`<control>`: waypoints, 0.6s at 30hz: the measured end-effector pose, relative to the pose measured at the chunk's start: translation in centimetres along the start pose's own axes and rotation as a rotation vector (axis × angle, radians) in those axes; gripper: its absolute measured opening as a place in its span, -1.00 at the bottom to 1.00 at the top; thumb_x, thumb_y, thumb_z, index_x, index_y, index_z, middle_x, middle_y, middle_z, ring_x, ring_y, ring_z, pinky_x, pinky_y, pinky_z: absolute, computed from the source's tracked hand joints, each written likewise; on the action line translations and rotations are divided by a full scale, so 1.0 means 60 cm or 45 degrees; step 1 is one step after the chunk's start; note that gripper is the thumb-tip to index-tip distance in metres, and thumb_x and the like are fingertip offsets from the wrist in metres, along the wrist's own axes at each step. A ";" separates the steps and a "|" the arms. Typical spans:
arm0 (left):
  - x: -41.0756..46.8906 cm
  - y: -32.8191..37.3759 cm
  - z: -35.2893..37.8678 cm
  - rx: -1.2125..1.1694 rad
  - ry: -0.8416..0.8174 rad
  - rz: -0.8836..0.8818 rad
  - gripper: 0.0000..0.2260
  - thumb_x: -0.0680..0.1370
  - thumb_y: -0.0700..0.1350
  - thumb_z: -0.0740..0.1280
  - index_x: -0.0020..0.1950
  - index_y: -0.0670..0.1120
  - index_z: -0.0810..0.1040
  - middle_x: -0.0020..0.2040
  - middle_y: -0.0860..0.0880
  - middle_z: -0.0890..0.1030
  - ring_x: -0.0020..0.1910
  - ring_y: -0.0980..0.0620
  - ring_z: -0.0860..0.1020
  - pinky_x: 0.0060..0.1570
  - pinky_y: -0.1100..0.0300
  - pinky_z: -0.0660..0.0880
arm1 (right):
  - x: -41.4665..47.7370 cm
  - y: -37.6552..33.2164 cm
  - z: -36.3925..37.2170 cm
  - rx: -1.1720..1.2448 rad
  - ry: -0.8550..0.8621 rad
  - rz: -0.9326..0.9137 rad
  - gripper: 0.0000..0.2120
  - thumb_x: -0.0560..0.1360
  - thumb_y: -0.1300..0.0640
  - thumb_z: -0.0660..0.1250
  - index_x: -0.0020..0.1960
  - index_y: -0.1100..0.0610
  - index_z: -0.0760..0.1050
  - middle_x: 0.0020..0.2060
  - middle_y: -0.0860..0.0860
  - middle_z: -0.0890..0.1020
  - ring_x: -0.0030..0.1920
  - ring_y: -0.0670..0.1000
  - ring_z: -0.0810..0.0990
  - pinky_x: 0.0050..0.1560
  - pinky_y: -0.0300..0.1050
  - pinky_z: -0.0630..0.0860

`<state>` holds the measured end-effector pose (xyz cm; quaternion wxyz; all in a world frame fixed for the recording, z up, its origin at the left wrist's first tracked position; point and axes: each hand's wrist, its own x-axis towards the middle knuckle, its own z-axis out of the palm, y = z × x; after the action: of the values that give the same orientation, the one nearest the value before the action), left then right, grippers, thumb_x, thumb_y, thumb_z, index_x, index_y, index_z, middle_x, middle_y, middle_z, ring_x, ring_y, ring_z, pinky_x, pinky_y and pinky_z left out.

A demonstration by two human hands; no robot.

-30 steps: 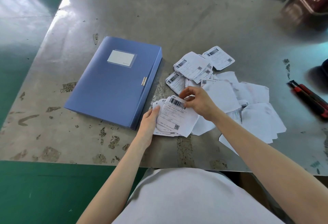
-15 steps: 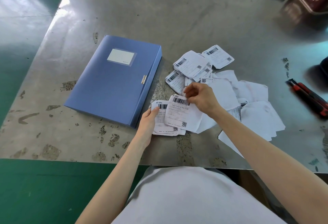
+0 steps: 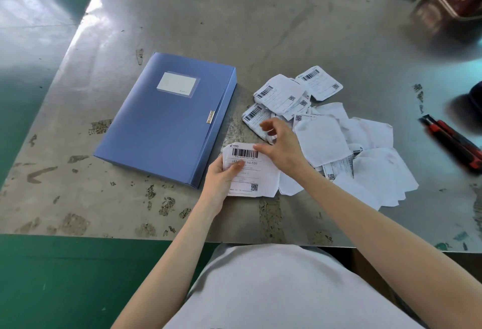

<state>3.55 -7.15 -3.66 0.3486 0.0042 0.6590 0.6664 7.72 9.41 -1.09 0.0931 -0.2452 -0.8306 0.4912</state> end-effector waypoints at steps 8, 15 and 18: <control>0.001 0.005 0.001 -0.048 0.123 0.267 -0.77 0.50 -0.19 0.40 0.15 -0.08 0.59 0.08 -0.07 0.67 0.11 -0.04 0.61 0.10 0.01 0.58 | -0.041 0.018 0.003 1.007 -0.153 0.273 -0.75 0.50 0.23 0.37 0.16 0.23 0.50 0.03 0.11 0.61 0.01 0.02 0.58 0.02 -0.11 0.54; 0.006 -0.009 -0.009 -0.025 0.139 0.238 -0.65 0.42 -0.30 0.38 0.18 -0.06 0.53 0.08 -0.07 0.65 0.09 -0.10 0.59 -0.14 0.09 0.58 | -0.045 0.027 0.025 0.858 -0.183 0.217 -0.67 0.44 0.39 0.34 0.16 0.16 0.46 0.04 0.02 0.62 0.05 -0.05 0.58 0.08 -0.15 0.51; 0.007 -0.015 -0.007 -0.032 0.154 0.246 -0.66 0.42 -0.35 0.35 0.13 -0.05 0.53 0.02 -0.05 0.65 0.03 -0.05 0.56 -0.22 0.24 0.55 | -0.045 0.030 0.030 0.726 -0.223 0.161 -0.65 0.42 0.41 0.33 0.10 0.07 0.51 -0.02 -0.07 0.64 0.00 -0.15 0.59 0.01 -0.25 0.49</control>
<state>3.46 -7.40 -4.66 0.2425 0.0231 0.6671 0.7040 9.88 7.41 -3.30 0.0555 -0.2172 -0.6472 0.7286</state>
